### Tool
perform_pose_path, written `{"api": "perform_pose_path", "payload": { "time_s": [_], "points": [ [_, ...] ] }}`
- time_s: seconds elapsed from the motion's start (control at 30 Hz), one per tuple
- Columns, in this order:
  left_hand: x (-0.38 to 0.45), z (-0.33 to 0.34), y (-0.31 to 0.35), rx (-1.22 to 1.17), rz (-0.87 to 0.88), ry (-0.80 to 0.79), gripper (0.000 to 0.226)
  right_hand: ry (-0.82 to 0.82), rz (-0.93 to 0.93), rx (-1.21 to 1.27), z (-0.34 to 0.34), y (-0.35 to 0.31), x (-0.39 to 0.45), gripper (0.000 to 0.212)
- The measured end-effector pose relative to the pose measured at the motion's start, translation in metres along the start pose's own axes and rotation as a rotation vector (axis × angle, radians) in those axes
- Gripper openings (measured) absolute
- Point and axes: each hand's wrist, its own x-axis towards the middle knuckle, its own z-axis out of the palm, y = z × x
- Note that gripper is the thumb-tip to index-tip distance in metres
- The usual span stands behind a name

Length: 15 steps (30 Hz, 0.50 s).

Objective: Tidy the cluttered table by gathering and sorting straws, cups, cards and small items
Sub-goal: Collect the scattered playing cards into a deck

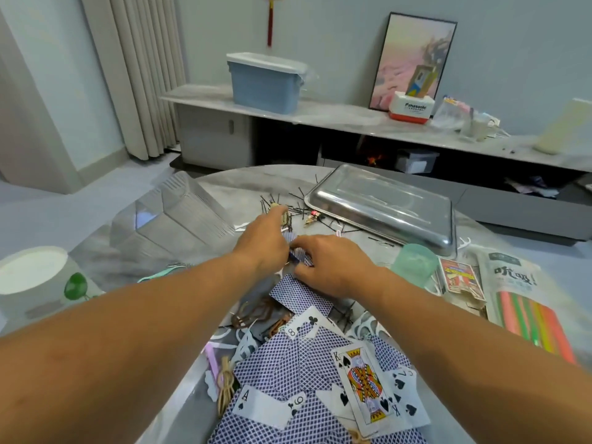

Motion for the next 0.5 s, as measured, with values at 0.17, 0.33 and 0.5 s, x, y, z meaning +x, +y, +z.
{"api": "perform_pose_path", "payload": {
  "time_s": [0.17, 0.33, 0.5],
  "points": [
    [0.009, 0.001, -0.001, 0.236, 0.049, -0.249, 0.069, -0.068, -0.091, 0.029, -0.001, 0.01, -0.029, 0.057],
    [-0.007, 0.002, 0.003, 0.122, 0.038, -0.293, 0.07, -0.059, -0.102, 0.096, -0.004, 0.016, -0.04, 0.054],
    [-0.027, -0.003, 0.017, 0.039, 0.005, -0.391, 0.078, -0.154, -0.152, 0.227, -0.003, 0.009, -0.054, 0.075]
  ]
}}
